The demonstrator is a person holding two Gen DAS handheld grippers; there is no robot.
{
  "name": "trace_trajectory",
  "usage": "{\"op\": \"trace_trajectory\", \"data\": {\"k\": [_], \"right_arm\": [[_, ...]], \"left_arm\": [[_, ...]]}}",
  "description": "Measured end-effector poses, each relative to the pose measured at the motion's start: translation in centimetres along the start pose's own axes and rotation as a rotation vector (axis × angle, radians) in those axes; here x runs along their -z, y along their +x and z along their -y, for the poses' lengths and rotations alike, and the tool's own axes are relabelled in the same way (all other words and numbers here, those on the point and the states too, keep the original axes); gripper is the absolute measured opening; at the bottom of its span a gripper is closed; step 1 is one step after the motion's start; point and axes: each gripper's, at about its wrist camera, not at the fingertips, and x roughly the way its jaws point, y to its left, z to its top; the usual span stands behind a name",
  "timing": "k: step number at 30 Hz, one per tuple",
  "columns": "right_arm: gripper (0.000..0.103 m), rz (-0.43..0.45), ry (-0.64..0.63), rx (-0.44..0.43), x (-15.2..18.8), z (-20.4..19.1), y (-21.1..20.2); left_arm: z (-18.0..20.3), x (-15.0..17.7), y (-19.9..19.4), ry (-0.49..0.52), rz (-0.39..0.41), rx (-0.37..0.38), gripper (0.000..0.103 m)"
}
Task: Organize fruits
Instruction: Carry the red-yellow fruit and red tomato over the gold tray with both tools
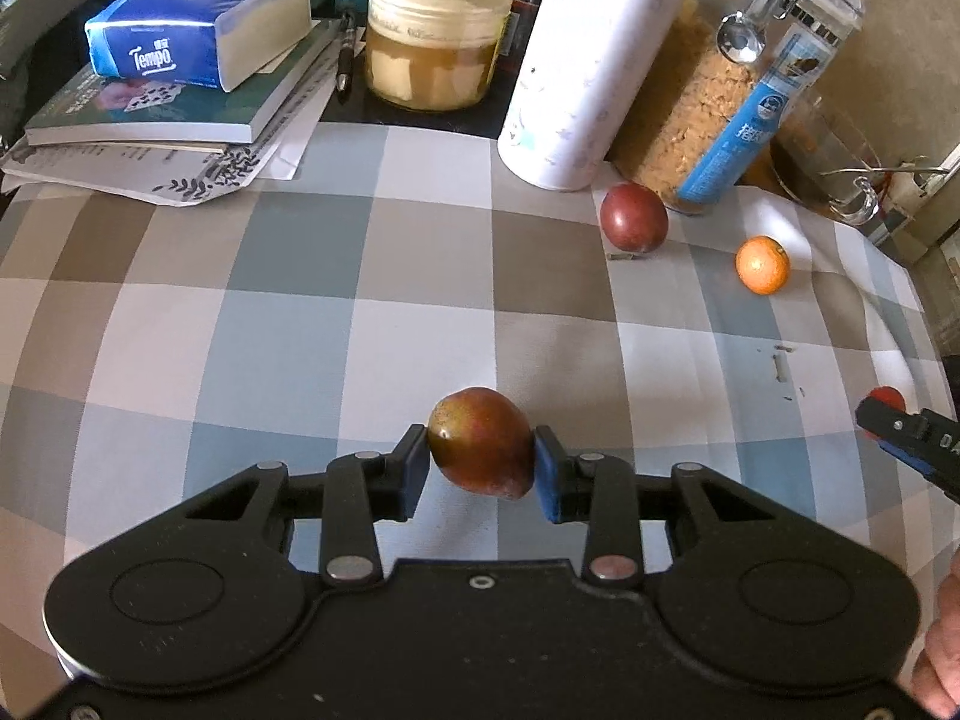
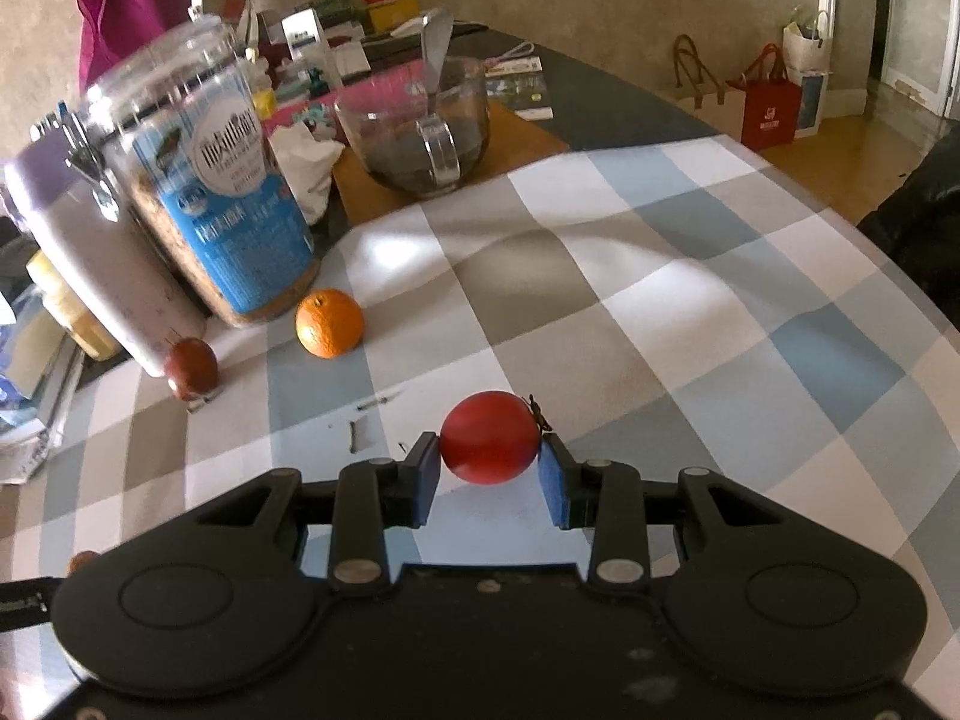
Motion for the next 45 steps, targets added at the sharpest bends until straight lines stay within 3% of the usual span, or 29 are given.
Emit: {"op": "trace_trajectory", "data": {"k": [11,22,30,40,45], "right_arm": [[0.037,-0.038,0.009,-0.03,-0.7,0.4,-0.8],[0.037,-0.105,0.033,-0.093,0.1,-0.2,-1.2],[0.037,-0.142,0.005,-0.183,0.6,-0.9,-2.3],[0.037,-0.11,-0.049,-0.259,0.9,-1.7,-4.0],[0.037,-0.119,-0.062,-0.252,1.6,-2.7,-4.2]], "left_arm": [[0.9,0.3,0.1,0.034,0.006,-0.052,0.045],[0.6,0.4,-1.8,0.036,0.067,-0.064,0.045],[0.3,0.4,-1.8,0.022,0.069,-0.08,0.045],[0.0,0.3,-3.7,0.015,0.12,-0.101,0.045],[0.3,0.4,-4.9,0.021,0.156,-0.098,0.045]]}}
